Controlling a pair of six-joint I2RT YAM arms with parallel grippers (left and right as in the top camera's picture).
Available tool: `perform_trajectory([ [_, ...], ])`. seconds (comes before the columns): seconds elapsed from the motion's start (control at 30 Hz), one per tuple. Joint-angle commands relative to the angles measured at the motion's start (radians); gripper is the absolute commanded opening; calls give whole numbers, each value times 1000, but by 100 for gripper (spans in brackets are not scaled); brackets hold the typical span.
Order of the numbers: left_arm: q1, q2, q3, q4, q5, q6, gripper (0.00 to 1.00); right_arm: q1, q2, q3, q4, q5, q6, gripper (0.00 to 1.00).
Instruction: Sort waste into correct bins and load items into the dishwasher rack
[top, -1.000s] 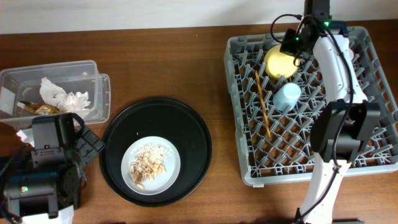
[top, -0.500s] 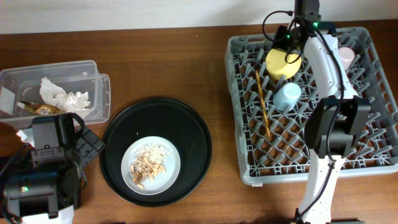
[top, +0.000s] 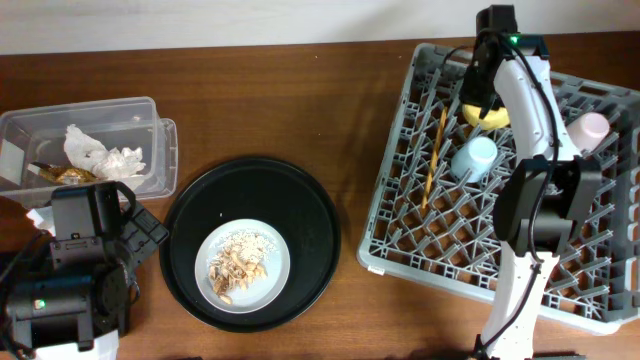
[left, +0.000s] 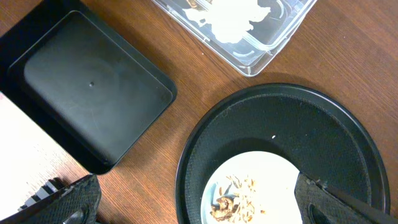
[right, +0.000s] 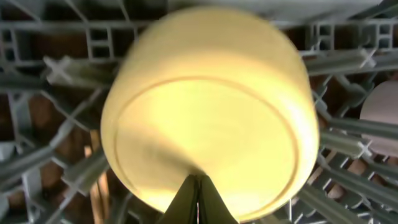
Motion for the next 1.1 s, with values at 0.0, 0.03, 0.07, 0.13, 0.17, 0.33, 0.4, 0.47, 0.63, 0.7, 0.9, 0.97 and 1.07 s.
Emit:
perform_trajectory([
  [0.0, 6, 1, 11, 2, -7, -10, 99, -24, -23, -9, -34, -34, -33, 5],
  [0.03, 6, 1, 11, 2, -7, -10, 99, -31, -23, -9, -48, -16, -30, 5],
  [0.07, 6, 1, 11, 2, -7, -10, 99, -42, -23, -9, -59, 19, -30, 5],
  [0.13, 6, 1, 11, 2, -7, -10, 99, -70, -23, -9, -53, 68, -30, 5],
  [0.17, 6, 1, 11, 2, -7, -10, 99, -79, -23, -9, -31, 53, -31, 4],
  [0.33, 6, 1, 11, 2, -7, -10, 99, -95, -23, -9, 96, -43, -30, 4],
  [0.4, 6, 1, 11, 2, -7, -10, 99, -95, -23, -9, 138, -120, -31, 5],
  [0.47, 6, 1, 11, 2, -7, -10, 99, -95, -23, -9, 177, -177, -30, 5],
  [0.63, 6, 1, 11, 2, -7, -10, 99, -64, -47, -9, 179, -478, -34, 6],
  [0.7, 6, 1, 11, 2, -7, -10, 99, -17, -57, -9, 171, -612, -33, 19],
  [0.9, 6, 1, 11, 2, -7, -10, 99, 156, -57, -10, 18, -428, -20, 55],
  [0.97, 6, 1, 11, 2, -7, -10, 99, 208, -57, -9, -44, -427, 16, 68],
  [1.07, 6, 1, 11, 2, -7, -10, 99, 253, -57, -10, -130, -418, 58, 94],
])
